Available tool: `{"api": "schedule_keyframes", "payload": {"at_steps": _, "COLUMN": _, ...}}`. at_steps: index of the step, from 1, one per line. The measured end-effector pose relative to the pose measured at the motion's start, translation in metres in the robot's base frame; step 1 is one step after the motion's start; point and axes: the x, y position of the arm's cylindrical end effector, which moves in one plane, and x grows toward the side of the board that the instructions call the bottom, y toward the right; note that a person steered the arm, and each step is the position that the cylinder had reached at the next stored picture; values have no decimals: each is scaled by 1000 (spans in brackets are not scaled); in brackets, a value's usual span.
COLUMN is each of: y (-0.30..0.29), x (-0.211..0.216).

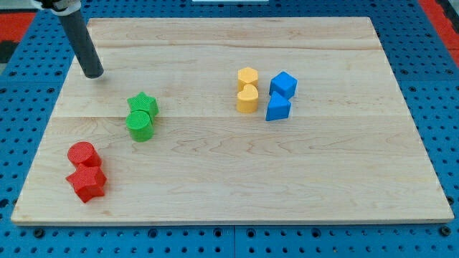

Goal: Separate green star and green circle

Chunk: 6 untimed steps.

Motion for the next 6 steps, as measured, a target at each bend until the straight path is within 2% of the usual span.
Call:
{"api": "schedule_keyframes", "payload": {"at_steps": 1, "y": 0, "x": 41}}
{"api": "schedule_keyframes", "payload": {"at_steps": 3, "y": 19, "x": 70}}
{"api": "schedule_keyframes", "payload": {"at_steps": 4, "y": 55, "x": 96}}
{"api": "schedule_keyframes", "payload": {"at_steps": 6, "y": 103, "x": 118}}
